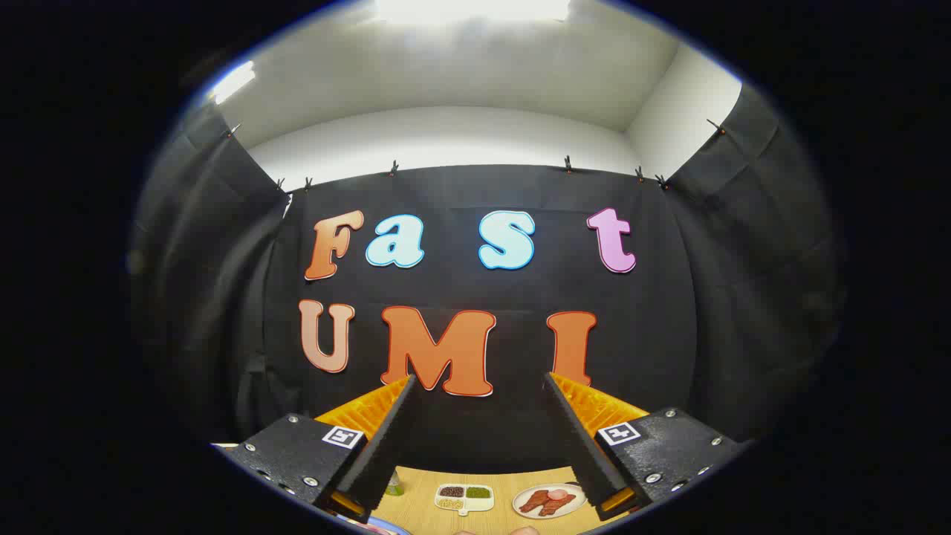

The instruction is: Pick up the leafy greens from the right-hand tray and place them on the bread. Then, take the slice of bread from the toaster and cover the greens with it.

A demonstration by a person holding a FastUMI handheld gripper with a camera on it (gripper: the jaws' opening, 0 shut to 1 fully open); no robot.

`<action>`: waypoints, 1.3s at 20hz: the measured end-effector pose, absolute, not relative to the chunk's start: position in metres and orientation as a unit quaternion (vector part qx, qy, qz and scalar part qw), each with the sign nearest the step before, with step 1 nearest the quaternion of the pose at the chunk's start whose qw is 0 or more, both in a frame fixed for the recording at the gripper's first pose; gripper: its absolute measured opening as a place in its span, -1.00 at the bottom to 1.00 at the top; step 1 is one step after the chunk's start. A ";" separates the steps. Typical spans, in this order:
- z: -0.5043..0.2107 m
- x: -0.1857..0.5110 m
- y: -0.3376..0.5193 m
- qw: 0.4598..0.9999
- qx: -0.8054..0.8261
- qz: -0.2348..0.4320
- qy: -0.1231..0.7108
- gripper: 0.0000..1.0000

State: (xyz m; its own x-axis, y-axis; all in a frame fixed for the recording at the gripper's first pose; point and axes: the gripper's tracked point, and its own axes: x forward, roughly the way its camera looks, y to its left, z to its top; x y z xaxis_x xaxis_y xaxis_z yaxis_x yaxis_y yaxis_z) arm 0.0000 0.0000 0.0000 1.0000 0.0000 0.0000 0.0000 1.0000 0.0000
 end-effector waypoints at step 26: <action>-0.012 0.016 0.005 1.000 -0.011 0.005 0.025 0.98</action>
